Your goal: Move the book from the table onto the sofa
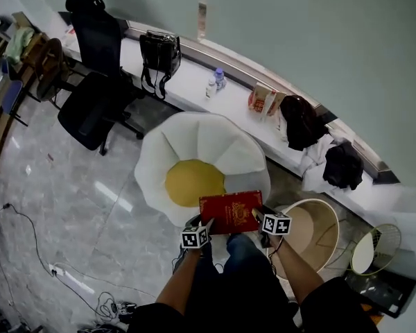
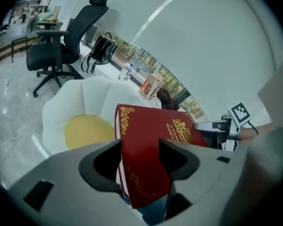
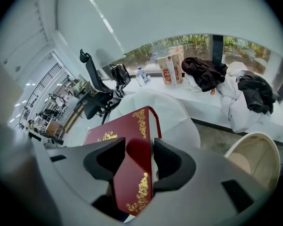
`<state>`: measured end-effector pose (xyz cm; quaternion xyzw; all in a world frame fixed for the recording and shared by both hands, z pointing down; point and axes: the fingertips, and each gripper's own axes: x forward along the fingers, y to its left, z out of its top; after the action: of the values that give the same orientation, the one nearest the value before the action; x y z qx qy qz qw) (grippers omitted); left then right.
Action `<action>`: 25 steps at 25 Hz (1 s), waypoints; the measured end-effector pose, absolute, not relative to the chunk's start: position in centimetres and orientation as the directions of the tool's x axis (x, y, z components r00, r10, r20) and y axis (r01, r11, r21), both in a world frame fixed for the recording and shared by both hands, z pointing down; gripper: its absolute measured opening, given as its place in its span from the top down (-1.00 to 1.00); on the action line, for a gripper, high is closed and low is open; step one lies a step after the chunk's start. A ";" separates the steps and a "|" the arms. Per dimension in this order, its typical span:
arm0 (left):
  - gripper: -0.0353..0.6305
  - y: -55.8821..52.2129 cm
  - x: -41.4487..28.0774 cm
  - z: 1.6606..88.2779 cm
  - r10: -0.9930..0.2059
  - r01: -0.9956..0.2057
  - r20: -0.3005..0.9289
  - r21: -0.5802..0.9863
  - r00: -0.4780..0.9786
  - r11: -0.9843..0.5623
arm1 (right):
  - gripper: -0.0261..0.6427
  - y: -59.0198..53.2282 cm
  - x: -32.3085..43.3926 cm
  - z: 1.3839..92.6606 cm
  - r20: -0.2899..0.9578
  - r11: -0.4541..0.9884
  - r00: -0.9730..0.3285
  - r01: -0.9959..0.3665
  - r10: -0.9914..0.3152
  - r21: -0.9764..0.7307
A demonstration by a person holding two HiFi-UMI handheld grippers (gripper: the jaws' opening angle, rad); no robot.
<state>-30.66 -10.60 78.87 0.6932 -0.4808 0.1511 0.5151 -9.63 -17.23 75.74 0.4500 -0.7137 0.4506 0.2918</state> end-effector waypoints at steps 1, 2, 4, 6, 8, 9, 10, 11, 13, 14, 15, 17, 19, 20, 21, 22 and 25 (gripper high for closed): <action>0.14 -11.5 -31.2 79.2 -0.510 -0.825 0.706 0.566 0.492 -0.013 | 0.32 -17.8 -10.0 76.1 0.819 0.174 -0.415 -0.910 -0.397 -0.377; 0.14 -12.2 -31.6 79.5 -0.508 -0.830 0.709 0.557 0.489 -0.021 | 0.33 -18.3 -10.2 76.5 0.815 0.159 -0.407 -0.913 -0.413 -0.375; 0.14 -13.5 -31.9 80.3 -0.506 -0.839 0.715 0.544 0.482 -0.030 | 0.33 -18.9 -10.3 77.6 0.811 0.130 -0.396 -0.916 -0.430 -0.379; 0.14 -15.0 -32.1 81.5 -0.508 -0.838 0.716 0.546 0.478 -0.018 | 0.33 -19.6 -10.2 79.1 0.813 0.104 -0.393 -0.916 -0.430 -0.388; 0.14 -16.3 -32.6 82.9 -0.510 -0.837 0.719 0.547 0.473 -0.004 | 0.33 -20.2 -10.4 80.8 0.815 0.081 -0.401 -0.910 -0.419 -0.406; 0.14 -16.8 -32.8 83.7 -0.510 -0.839 0.720 0.545 0.470 -0.003 | 0.33 -20.5 -10.4 81.7 0.815 0.072 -0.408 -0.906 -0.411 -0.417; 0.14 -17.3 -32.8 84.4 -0.510 -0.841 0.723 0.541 0.466 -0.002 | 0.33 -20.7 -10.4 82.6 0.816 0.068 -0.417 -0.901 -0.401 -0.428; 0.14 -17.6 -32.5 85.3 -0.510 -0.844 0.726 0.537 0.461 0.002 | 0.34 -21.1 -10.1 83.4 0.817 0.069 -0.425 -0.898 -0.389 -0.434; 0.14 -18.4 -31.4 87.3 -0.503 -0.846 0.733 0.533 0.459 0.005 | 0.35 -22.2 -9.0 85.3 0.823 0.075 -0.431 -0.897 -0.369 -0.436; 0.14 -18.9 -30.7 88.3 -0.498 -0.849 0.736 0.528 0.459 -0.003 | 0.35 -22.7 -8.4 86.4 0.828 0.076 -0.430 -0.898 -0.361 -0.433; 0.14 -19.3 -30.2 89.3 -0.496 -0.856 0.739 0.518 0.455 -0.014 | 0.35 -23.2 -8.0 87.4 0.833 0.080 -0.428 -0.900 -0.352 -0.429; 0.14 -20.0 -29.7 91.0 -0.510 -0.877 0.749 0.480 0.423 -0.022 | 0.35 -23.9 -7.6 89.4 0.840 0.123 -0.432 -0.901 -0.327 -0.415; 0.14 -20.2 -29.3 92.7 -0.524 -0.898 0.763 0.440 0.378 -0.006 | 0.35 -24.6 -7.4 91.1 0.842 0.196 -0.447 -0.894 -0.303 -0.404; 0.14 -20.4 -28.8 93.9 -0.523 -0.905 0.770 0.426 0.366 -0.005 | 0.35 -25.0 -7.1 91.9 0.843 0.224 -0.452 -0.889 -0.293 -0.399; 0.14 -20.5 -28.3 95.1 -0.517 -0.908 0.776 0.419 0.362 -0.006 | 0.35 -25.4 -6.7 92.9 0.845 0.243 -0.455 -0.886 -0.283 -0.395; 0.14 -20.5 -27.8 96.4 -0.509 -0.907 0.780 0.421 0.364 -0.003 | 0.35 -25.6 -6.3 94.0 0.847 0.253 -0.457 -0.883 -0.271 -0.396; 0.15 -19.6 -27.3 99.7 -0.488 -0.893 0.792 0.447 0.367 0.055 | 0.36 -25.0 -5.8 97.3 0.856 0.253 -0.473 -0.872 -0.209 -0.419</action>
<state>-27.34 -19.58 99.67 0.6571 -0.5254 0.2015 0.5015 -5.75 -25.02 97.29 0.3795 -0.7121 0.4788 0.3459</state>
